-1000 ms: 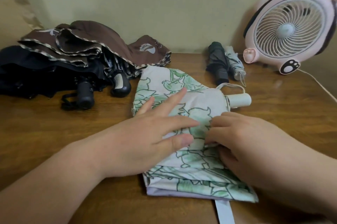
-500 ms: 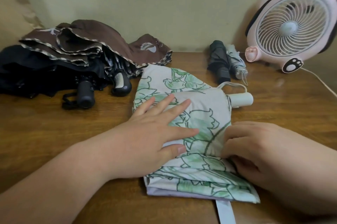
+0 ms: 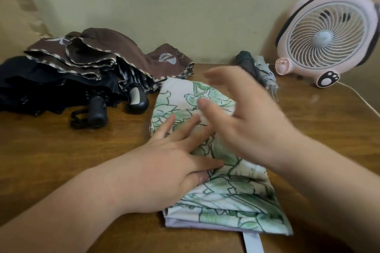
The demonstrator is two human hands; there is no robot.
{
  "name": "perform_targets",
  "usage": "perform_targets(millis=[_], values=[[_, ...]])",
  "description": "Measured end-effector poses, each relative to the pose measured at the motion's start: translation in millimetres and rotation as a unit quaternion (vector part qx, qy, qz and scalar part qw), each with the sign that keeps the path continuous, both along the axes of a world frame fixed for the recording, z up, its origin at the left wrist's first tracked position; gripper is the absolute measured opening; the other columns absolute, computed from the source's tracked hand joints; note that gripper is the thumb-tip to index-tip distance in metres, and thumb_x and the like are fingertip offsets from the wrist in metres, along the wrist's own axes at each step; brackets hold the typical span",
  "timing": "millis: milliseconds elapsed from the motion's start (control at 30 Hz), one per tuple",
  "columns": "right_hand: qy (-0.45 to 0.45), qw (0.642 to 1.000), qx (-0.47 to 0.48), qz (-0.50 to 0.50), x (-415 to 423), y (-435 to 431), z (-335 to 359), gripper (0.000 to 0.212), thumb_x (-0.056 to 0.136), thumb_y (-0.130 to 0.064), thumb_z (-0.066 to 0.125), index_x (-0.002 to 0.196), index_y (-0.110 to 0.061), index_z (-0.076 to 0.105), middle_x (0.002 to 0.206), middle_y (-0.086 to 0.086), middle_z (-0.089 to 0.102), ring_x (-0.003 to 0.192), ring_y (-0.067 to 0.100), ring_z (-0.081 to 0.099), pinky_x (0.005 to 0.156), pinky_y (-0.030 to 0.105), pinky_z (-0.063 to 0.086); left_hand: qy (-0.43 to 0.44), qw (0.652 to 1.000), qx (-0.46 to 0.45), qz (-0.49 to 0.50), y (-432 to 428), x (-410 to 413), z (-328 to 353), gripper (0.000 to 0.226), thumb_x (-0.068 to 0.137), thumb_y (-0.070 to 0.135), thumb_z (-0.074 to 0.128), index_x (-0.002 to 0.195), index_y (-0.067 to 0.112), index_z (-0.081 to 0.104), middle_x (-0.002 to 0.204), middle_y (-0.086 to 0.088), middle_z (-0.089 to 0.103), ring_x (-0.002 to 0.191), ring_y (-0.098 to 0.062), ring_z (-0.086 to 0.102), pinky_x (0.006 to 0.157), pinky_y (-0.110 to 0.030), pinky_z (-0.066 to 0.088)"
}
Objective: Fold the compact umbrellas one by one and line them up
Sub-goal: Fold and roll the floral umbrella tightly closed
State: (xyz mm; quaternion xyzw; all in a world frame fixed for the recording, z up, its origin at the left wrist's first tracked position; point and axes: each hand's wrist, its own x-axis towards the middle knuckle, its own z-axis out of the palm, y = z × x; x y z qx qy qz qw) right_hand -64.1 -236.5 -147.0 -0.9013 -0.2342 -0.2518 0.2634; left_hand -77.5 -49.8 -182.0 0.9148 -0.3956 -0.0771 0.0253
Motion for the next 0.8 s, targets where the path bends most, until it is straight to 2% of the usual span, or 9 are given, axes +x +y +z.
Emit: perform_targets(millis=[133,233,333,400,433,500,533,633,800], values=[[-0.045,0.973,-0.225,-0.006,24.4,15.5,-39.4,0.049,0.102,-0.043,0.044,0.141,-0.014,0.054,0.142,0.013,0.053,0.139,0.032,0.043,0.12,0.049,0.027,0.011,1.0,0.006,-0.012,2.6,-4.2,1.8,0.048,0.108,0.052,0.022,0.156,0.049,0.028,0.165,0.023,0.016,0.152,0.0,-0.022,0.117,-0.042,-0.032],[-0.005,0.97,-0.241,-0.004,30.5,2.3,-50.0,0.061,0.104,-0.053,0.029,0.148,-0.016,0.048,0.15,0.011,0.048,0.147,0.03,0.035,0.124,0.051,0.02,0.021,0.999,0.005,-0.026,3.2,-6.3,2.7,0.052,0.109,0.05,0.022,0.16,0.044,0.02,0.167,0.018,0.015,0.152,-0.002,-0.025,0.117,-0.033,-0.032],[0.002,0.958,-0.284,-0.027,29.9,-13.5,-51.7,0.067,0.104,-0.06,0.021,0.155,-0.019,0.039,0.158,0.008,0.04,0.153,0.025,0.025,0.126,0.05,0.015,0.075,0.997,0.002,-0.021,3.7,-8.5,0.9,0.058,0.106,0.058,0.026,0.16,0.048,0.008,0.169,0.024,-0.004,0.143,0.007,-0.037,0.115,-0.023,-0.031],[0.015,0.954,-0.295,-0.043,27.8,-18.6,-51.1,0.071,0.103,-0.062,0.02,0.156,-0.018,0.036,0.161,0.008,0.037,0.155,0.024,0.021,0.126,0.053,0.015,0.064,0.998,-0.028,-0.003,8.0,-7.8,0.1,0.06,0.101,0.067,0.031,0.158,0.052,0.018,0.166,0.032,0.0,0.146,0.013,-0.024,0.122,-0.021,-0.018],[0.019,0.954,-0.297,-0.047,26.6,-19.6,-51.2,0.073,0.103,-0.064,0.019,0.157,-0.017,0.035,0.162,0.008,0.036,0.155,0.024,0.021,0.125,0.053,0.015,0.049,0.997,-0.056,0.012,11.2,-7.2,2.4,0.057,0.098,0.071,0.03,0.152,0.053,0.032,0.162,0.035,0.016,0.146,0.016,-0.005,0.125,-0.02,-0.003],[0.027,0.951,-0.302,-0.05,25.1,-22.1,-52.6,0.078,0.102,-0.068,0.018,0.159,-0.017,0.03,0.165,0.007,0.031,0.156,0.022,0.017,0.126,0.053,0.014,0.01,0.992,-0.119,0.035,19.0,-4.4,7.1,0.06,0.094,0.076,0.022,0.128,0.046,0.062,0.133,0.032,0.051,0.128,0.012,0.037,0.112,-0.023,0.036],[0.031,0.95,-0.305,-0.051,24.5,-22.8,-52.4,0.081,0.1,-0.071,0.018,0.16,-0.017,0.026,0.166,0.006,0.028,0.157,0.021,0.014,0.127,0.052,0.012,0.005,0.991,-0.126,0.049,21.4,-3.1,11.1,0.064,0.093,0.077,0.019,0.114,0.041,0.067,0.116,0.029,0.057,0.114,0.008,0.047,0.1,-0.024,0.044],[0.043,0.947,-0.314,-0.049,23.6,-21.7,-49.6,0.092,0.095,-0.081,0.014,0.163,-0.019,0.016,0.169,0.005,0.018,0.158,0.02,0.005,0.127,0.05,0.008,0.015,0.991,-0.047,0.122,24.1,-1.7,21.2,0.064,0.09,0.076,0.019,0.083,0.032,0.064,0.1,0.023,0.052,0.092,0.001,0.052,0.084,-0.026,0.047],[0.058,0.945,-0.317,-0.047,24.0,-20.9,-49.8,0.105,0.086,-0.09,0.01,0.164,-0.019,0.006,0.171,0.005,0.006,0.158,0.02,-0.004,0.127,0.05,0.002,0.006,0.962,0.014,0.273,21.3,-2.8,29.0,0.067,0.084,0.08,0.048,0.07,0.015,0.058,0.064,-0.001,0.054,0.061,-0.014,0.054,0.066,-0.036,0.052]])
